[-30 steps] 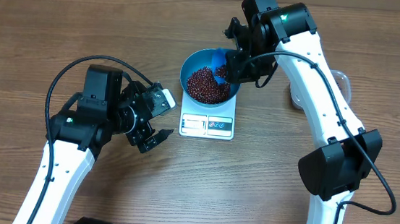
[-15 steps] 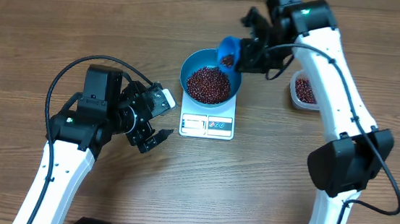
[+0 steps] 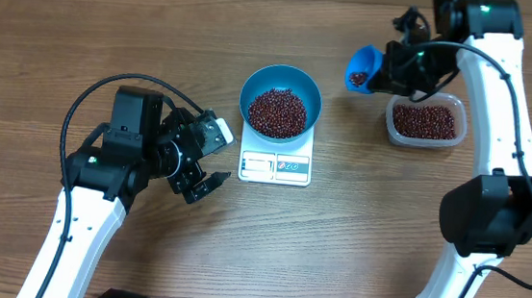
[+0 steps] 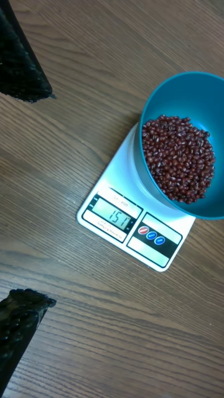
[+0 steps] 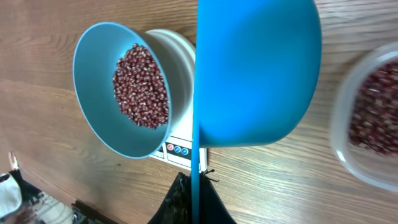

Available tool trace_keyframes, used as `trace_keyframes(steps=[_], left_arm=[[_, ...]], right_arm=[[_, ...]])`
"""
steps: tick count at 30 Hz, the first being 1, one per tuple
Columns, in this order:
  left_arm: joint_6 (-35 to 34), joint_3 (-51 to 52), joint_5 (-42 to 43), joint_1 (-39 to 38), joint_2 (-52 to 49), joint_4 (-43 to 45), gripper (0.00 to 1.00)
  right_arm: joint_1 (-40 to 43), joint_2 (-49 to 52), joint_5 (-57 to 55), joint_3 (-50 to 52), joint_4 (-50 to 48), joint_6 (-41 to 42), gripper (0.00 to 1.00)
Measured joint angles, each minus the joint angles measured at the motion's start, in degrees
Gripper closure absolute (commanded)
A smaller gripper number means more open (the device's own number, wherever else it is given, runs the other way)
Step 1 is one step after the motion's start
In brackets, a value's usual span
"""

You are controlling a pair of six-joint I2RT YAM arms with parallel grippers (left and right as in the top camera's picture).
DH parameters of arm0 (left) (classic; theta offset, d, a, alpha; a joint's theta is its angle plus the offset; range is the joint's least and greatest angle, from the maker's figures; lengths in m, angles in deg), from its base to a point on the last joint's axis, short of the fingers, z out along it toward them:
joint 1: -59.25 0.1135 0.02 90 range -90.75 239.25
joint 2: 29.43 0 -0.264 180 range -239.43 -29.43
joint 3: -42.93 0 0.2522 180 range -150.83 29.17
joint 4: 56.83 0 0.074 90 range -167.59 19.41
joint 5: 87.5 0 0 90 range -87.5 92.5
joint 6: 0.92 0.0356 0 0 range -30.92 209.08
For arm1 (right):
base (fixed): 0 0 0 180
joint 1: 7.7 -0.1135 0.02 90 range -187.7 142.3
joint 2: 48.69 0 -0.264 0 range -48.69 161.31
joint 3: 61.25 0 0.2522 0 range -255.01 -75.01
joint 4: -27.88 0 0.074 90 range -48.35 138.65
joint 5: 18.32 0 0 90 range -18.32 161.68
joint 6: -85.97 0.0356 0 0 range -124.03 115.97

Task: Scoop item into bowl and weigh 150g on scale

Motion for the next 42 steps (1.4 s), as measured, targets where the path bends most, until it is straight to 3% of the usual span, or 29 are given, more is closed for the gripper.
trace_keyframes(steps=[13,42], left_arm=[[0.0,0.0,0.0,0.0,0.0,0.0,0.0],[0.0,0.0,0.0,0.0,0.0,0.0,0.0]], right_arm=[[6.25,-4.5,-8.85,-0.2,4.72,-0.94,0.96],[6.29,-4.5,-30.14,-0.2,7.89,-0.98,0.96]])
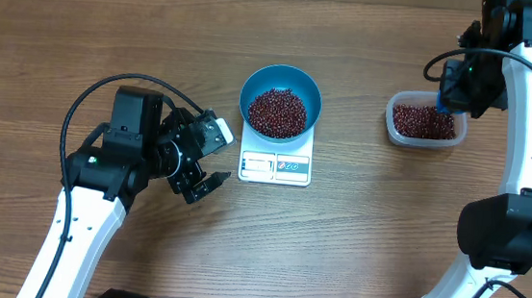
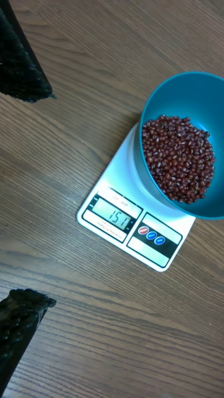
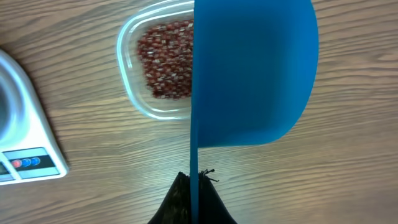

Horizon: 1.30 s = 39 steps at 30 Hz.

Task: Scoop item into bowl and weigh 150g on scale

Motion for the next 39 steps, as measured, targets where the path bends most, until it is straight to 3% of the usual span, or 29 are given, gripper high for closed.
trace_keyframes(steps=[18,29,39], left_arm=[[0.0,0.0,0.0,0.0,0.0,0.0,0.0],[0.0,0.0,0.0,0.0,0.0,0.0,0.01],[0.0,0.0,0.0,0.0,0.0,0.0,0.01]], right_arm=[[-0.39,0.0,-7.13,0.0,0.02,0.22,0.96],[-7.41,0.0,-11.87,0.0,0.02,1.99,0.96],[-7.43,0.0,-13.55,0.0,0.04,3.02,0.96]])
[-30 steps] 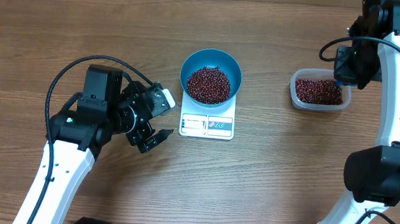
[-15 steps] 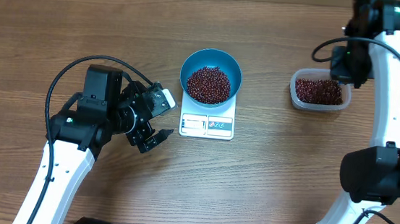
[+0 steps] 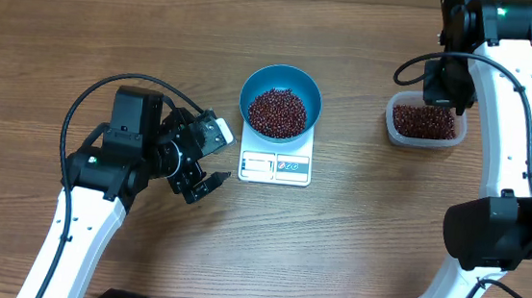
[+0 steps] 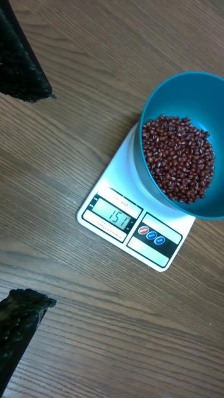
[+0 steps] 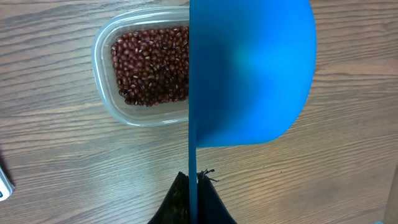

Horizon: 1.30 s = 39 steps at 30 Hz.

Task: Scoop item into bowl and weigh 150g on scale

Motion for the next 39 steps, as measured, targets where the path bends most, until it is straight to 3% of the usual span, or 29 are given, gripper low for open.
trace_keyframes(steps=[10,19,26,39], left_arm=[[0.0,0.0,0.0,0.0,0.0,0.0,0.01],[0.0,0.0,0.0,0.0,0.0,0.0,0.0],[0.0,0.0,0.0,0.0,0.0,0.0,0.01],[0.0,0.0,0.0,0.0,0.0,0.0,0.0]], right_arm=[[0.02,0.0,3.02,0.0,-1.7,0.39,0.96],[-0.66,0.0,23.85,0.0,-6.69,-4.81,0.96],[-6.43,0.0,29.97,0.0,-8.17,-8.37,0.96],[-16.87,0.0,31.67,0.0,-10.19,-10.47,0.96]])
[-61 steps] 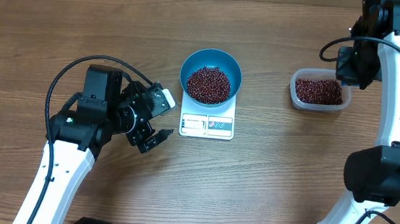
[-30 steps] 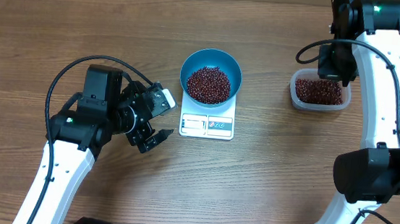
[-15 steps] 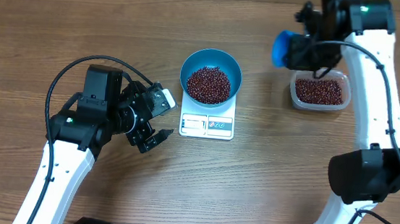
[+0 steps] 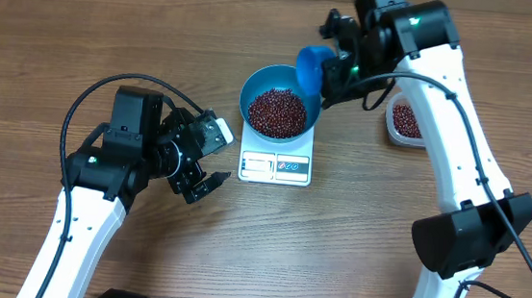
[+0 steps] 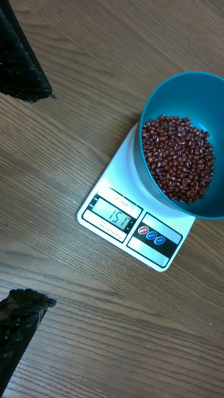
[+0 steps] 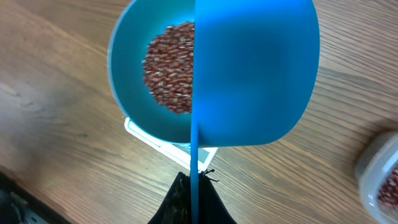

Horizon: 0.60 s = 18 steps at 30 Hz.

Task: Scoop item into bowl and weigh 150g on scale
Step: 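Carry the scoop left over the teal bowl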

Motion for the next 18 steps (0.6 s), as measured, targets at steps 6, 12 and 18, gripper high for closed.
trace_keyframes(steps=[6,12,18], left_arm=[[0.0,0.0,0.0,0.0,0.0,0.0,0.0],[0.0,0.0,0.0,0.0,0.0,0.0,0.01],[0.0,0.0,0.0,0.0,0.0,0.0,0.01]], right_arm=[[-2.73,0.02,-0.35,0.0,-0.04,-0.09,0.96],[-3.34,0.02,-2.84,0.94,-2.23,-0.09,0.96],[-3.34,0.02,-3.69,2.62,-3.98,-0.07,0.96]])
